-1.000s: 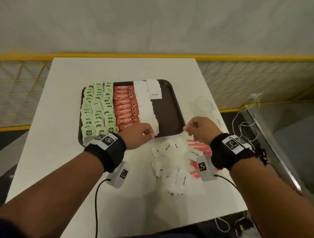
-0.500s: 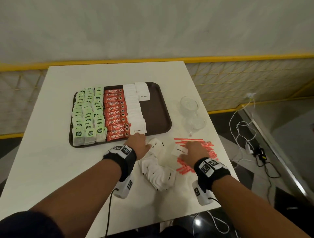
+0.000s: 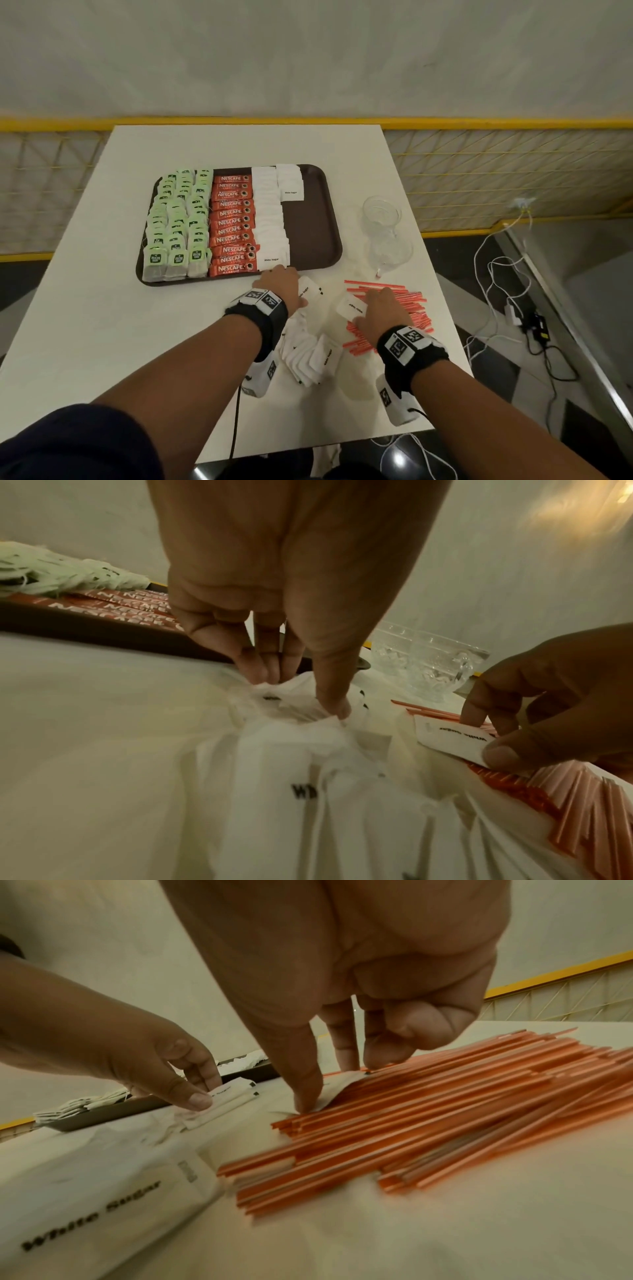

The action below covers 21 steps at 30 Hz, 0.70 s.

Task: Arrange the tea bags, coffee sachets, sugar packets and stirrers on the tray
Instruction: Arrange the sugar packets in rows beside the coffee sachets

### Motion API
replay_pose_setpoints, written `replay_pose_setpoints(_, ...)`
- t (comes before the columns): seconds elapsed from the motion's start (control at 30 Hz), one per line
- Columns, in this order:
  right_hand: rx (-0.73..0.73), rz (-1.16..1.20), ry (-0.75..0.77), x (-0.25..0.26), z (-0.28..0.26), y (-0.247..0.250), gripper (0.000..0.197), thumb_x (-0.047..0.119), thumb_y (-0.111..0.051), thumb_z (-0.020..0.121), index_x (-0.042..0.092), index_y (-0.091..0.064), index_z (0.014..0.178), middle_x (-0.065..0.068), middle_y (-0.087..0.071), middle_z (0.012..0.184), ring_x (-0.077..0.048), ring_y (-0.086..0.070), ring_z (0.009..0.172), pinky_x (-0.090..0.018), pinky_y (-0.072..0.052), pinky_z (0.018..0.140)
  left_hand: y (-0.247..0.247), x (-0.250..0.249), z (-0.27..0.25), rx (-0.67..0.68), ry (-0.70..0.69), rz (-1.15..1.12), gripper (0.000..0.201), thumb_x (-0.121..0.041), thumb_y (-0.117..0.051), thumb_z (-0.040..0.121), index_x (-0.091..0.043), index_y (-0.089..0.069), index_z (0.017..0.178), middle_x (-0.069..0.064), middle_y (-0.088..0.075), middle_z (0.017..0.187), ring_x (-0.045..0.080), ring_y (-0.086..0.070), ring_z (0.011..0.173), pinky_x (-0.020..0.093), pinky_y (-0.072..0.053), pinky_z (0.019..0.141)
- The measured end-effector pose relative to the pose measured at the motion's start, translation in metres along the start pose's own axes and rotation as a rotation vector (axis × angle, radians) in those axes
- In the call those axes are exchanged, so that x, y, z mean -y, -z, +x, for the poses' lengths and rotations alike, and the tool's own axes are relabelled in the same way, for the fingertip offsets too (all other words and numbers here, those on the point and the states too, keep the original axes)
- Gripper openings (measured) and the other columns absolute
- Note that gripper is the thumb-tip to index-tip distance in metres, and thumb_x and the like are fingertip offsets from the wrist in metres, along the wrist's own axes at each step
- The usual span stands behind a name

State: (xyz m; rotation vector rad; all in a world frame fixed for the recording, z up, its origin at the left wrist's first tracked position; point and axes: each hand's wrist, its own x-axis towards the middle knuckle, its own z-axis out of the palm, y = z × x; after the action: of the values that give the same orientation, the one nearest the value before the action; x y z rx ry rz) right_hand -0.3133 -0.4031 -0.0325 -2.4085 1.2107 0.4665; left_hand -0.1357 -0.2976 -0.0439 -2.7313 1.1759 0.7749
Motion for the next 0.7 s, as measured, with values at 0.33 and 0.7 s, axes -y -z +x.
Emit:
replay_pose_setpoints(0.33, -0.056, 0.043, 0.050, -0.0066, 0.0044, -0.0011, 0.049, 0.030, -0.067, 0.087, 0.017, -0.046, 0.129, -0.006, -0.050, 0.131, -0.023, -0.056, 0.114, -0.035, -0.049, 0.096, -0.0049, 0.0013, 0.0047, 0.000, -0.004, -0.020, 0.061, -0.053, -0.068, 0.084, -0.015, -0.051, 0.129, 0.011, -0.051, 0.128, 0.031, -0.052, 0.116, 0.041, -0.045, 0.098)
replay_pose_setpoints(0.7, -0.098, 0.144, 0.098, -0.0003, 0.0008, 0.0076, 0.028, 0.018, -0.057, 0.093, 0.020, -0.059, 0.121, -0.002, -0.059, 0.123, -0.019, -0.057, 0.112, -0.029, -0.043, 0.097, -0.0023, -0.0008, 0.0008, 0.032, -0.029, -0.062, 0.047, -0.047, -0.069, 0.084, -0.016, -0.057, 0.117, 0.007, -0.061, 0.120, 0.027, -0.059, 0.109, 0.042, -0.051, 0.093)
